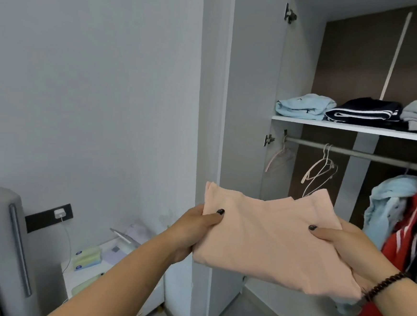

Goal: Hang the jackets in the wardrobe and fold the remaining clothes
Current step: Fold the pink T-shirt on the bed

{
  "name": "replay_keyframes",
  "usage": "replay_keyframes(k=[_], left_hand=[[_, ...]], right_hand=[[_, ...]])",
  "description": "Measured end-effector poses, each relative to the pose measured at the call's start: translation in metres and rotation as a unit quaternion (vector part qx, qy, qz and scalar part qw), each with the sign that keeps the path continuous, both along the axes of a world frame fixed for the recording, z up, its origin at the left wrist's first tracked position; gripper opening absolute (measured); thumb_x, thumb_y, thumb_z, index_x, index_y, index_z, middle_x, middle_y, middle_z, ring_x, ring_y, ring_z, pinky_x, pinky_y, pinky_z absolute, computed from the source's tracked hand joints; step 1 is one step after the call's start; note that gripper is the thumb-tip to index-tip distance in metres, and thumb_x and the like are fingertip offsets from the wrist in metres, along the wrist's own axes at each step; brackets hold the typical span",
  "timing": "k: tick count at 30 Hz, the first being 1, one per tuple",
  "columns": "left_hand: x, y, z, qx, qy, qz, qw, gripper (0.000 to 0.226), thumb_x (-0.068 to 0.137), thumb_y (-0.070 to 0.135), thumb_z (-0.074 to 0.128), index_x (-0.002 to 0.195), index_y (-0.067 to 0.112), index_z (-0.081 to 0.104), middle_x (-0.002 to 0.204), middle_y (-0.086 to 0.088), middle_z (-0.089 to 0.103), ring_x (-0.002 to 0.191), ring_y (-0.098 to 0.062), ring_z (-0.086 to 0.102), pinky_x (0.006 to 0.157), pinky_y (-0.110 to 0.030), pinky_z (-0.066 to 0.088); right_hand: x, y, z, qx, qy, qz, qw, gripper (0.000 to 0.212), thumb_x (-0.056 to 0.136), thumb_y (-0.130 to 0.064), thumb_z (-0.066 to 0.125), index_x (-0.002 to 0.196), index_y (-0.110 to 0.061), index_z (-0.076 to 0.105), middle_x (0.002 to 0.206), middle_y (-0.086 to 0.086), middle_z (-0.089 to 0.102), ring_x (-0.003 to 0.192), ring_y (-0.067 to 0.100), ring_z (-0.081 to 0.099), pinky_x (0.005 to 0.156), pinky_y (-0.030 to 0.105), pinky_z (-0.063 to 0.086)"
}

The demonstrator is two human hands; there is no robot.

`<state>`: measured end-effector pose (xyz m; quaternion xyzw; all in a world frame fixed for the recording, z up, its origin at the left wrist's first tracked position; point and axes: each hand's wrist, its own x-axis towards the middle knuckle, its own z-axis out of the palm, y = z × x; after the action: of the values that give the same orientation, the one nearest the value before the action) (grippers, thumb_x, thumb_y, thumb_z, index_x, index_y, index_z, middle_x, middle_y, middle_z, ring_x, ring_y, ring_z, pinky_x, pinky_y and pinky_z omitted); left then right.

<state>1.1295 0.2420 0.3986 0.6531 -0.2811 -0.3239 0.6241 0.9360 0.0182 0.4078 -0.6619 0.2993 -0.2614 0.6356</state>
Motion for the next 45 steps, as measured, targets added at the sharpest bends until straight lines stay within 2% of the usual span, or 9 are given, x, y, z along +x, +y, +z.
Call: replay_keyframes(k=[5, 10, 15, 26, 29, 34, 39, 42, 45], left_hand=[[0.021, -0.061, 0.011, 0.005, -0.020, -0.018, 1.000, 0.022, 0.096, 0.029, 0.055, 0.117, 0.023, 0.062, 0.106, 0.006, 0.074, 0.101, -0.016, 0.069, 0.090, -0.036, 0.054], [0.046, -0.136, 0.029, -0.009, -0.033, -0.032, 0.999, 0.022, 0.097, 0.029, 0.055, 0.116, 0.024, 0.063, 0.105, 0.007, 0.074, 0.100, -0.015, 0.069, 0.085, -0.032, 0.055], [0.072, -0.221, 0.056, -0.024, -0.041, -0.051, 0.998, 0.021, 0.097, 0.027, 0.054, 0.116, 0.024, 0.063, 0.106, 0.006, 0.074, 0.100, -0.015, 0.070, 0.086, -0.032, 0.055], [0.134, -0.393, 0.099, -0.060, -0.078, -0.054, 0.994, 0.015, 0.096, 0.027, 0.057, 0.105, 0.019, 0.067, 0.094, 0.002, 0.076, 0.084, -0.016, 0.072, 0.068, -0.026, 0.055], [0.160, -0.436, 0.114, -0.073, -0.106, -0.071, 0.989, 0.016, 0.094, 0.030, 0.059, 0.104, 0.019, 0.067, 0.095, 0.000, 0.076, 0.088, -0.021, 0.071, 0.076, -0.034, 0.056], [0.193, -0.501, 0.139, -0.095, -0.150, -0.099, 0.979, 0.015, 0.094, 0.029, 0.059, 0.104, 0.021, 0.067, 0.096, 0.001, 0.075, 0.090, -0.021, 0.069, 0.074, -0.031, 0.052], [0.206, -0.558, 0.166, -0.089, -0.282, -0.132, 0.946, 0.018, 0.095, 0.021, 0.051, 0.106, 0.022, 0.065, 0.100, 0.002, 0.069, 0.091, -0.017, 0.062, 0.074, -0.032, 0.047], [0.204, -0.601, 0.195, -0.077, -0.400, -0.126, 0.905, 0.016, 0.092, 0.015, 0.046, 0.094, 0.010, 0.061, 0.092, -0.004, 0.062, 0.079, -0.016, 0.051, 0.063, -0.028, 0.036], [0.198, -0.646, 0.230, -0.093, -0.472, -0.114, 0.869, 0.018, 0.088, 0.009, 0.045, 0.071, 0.013, 0.049, 0.074, 0.000, 0.052, 0.074, -0.020, 0.045, 0.058, -0.030, 0.030]], right_hand=[[0.011, -0.054, 0.006, -0.012, -0.013, -0.019, 1.000, 0.025, 0.085, -0.007, 0.065, 0.105, -0.021, 0.066, 0.092, 0.008, 0.074, 0.090, 0.034, 0.067, 0.067, 0.038, 0.053], [0.031, -0.123, 0.021, -0.021, -0.024, -0.036, 0.999, 0.027, 0.085, -0.007, 0.066, 0.109, -0.018, 0.064, 0.100, 0.012, 0.072, 0.093, 0.037, 0.066, 0.072, 0.043, 0.054], [0.052, -0.198, 0.052, -0.028, -0.038, -0.054, 0.997, 0.027, 0.085, -0.006, 0.065, 0.110, -0.017, 0.063, 0.099, 0.015, 0.071, 0.091, 0.036, 0.066, 0.064, 0.038, 0.054], [0.099, -0.317, 0.089, -0.022, -0.087, -0.141, 0.986, 0.019, 0.087, -0.010, 0.064, 0.106, -0.010, 0.065, 0.098, 0.017, 0.071, 0.089, 0.034, 0.067, 0.066, 0.038, 0.053], [0.114, -0.344, 0.097, -0.018, -0.108, -0.178, 0.978, 0.019, 0.088, -0.014, 0.064, 0.106, -0.007, 0.065, 0.095, 0.016, 0.071, 0.083, 0.031, 0.067, 0.063, 0.036, 0.052], [0.135, -0.380, 0.113, 0.001, -0.150, -0.213, 0.965, 0.027, 0.090, -0.019, 0.062, 0.114, -0.006, 0.064, 0.104, 0.018, 0.071, 0.097, 0.037, 0.067, 0.082, 0.048, 0.054], [0.138, -0.405, 0.123, -0.026, -0.174, -0.265, 0.948, 0.019, 0.090, -0.015, 0.060, 0.107, -0.007, 0.066, 0.096, 0.013, 0.074, 0.086, 0.030, 0.071, 0.071, 0.039, 0.056], [0.132, -0.419, 0.134, -0.051, -0.187, -0.285, 0.939, 0.014, 0.090, -0.007, 0.058, 0.101, -0.005, 0.067, 0.093, 0.012, 0.075, 0.078, 0.023, 0.072, 0.068, 0.036, 0.056], [0.123, -0.440, 0.149, -0.079, -0.192, -0.289, 0.934, 0.019, 0.088, -0.001, 0.058, 0.105, -0.001, 0.066, 0.096, 0.013, 0.074, 0.085, 0.025, 0.072, 0.072, 0.039, 0.058]])
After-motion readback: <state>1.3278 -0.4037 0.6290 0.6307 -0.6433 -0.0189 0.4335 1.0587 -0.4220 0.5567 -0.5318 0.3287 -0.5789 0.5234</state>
